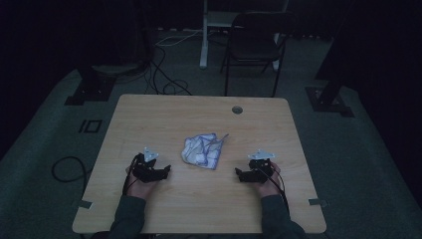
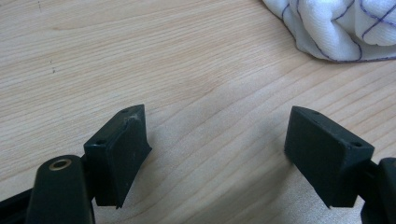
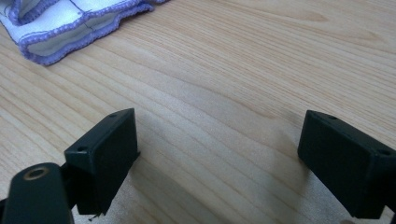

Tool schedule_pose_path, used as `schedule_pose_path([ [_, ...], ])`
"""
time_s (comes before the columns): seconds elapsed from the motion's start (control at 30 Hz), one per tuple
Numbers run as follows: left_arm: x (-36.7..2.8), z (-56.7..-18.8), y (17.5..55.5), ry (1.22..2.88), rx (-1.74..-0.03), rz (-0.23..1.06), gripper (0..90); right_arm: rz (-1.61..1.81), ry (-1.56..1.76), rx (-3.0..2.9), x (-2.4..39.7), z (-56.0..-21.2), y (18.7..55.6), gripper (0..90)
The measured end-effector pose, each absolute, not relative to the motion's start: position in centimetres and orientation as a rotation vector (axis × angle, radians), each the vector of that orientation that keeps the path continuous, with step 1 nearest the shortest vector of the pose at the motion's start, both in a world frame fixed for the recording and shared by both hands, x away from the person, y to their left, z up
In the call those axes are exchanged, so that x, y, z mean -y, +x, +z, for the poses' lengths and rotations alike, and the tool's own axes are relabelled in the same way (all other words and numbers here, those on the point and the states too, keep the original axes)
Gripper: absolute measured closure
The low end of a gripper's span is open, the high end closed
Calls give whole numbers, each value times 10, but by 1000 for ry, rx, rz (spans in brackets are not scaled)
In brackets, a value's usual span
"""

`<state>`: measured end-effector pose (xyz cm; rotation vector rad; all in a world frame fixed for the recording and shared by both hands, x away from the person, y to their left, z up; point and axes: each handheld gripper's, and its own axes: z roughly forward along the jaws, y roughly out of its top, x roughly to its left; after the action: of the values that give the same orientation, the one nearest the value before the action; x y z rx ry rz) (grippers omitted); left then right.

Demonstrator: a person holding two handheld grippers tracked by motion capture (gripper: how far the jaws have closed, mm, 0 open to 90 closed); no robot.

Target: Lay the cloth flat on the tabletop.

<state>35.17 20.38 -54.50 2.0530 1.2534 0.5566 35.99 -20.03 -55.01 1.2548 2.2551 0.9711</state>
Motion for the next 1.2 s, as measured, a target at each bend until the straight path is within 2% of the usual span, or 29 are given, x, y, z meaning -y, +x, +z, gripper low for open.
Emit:
schedule_pose_path([
  [0.5, -204, -545, 352, 2046, -1265, 558, 221, 969, 1262, -2249, 200, -550, 359, 123],
  [0.6, -204, -545, 352, 2045, -1266, 558, 222, 970, 1273, -2234, 199, -550, 358, 153],
  [0.67, -204, -545, 351, 2043, -1269, 560, 226, 970, 1270, -2238, 197, -549, 357, 205],
  [0.9, -204, -545, 351, 2040, -1274, 563, 237, 967, 1275, -2239, 196, -548, 357, 229],
  [1.0, -204, -545, 351, 2040, -1273, 563, 237, 1002, 1279, -2240, 194, -546, 357, 326],
  [1.2, -204, -545, 351, 2041, -1274, 563, 237, 1030, 1248, -2232, 187, -541, 354, 384],
])
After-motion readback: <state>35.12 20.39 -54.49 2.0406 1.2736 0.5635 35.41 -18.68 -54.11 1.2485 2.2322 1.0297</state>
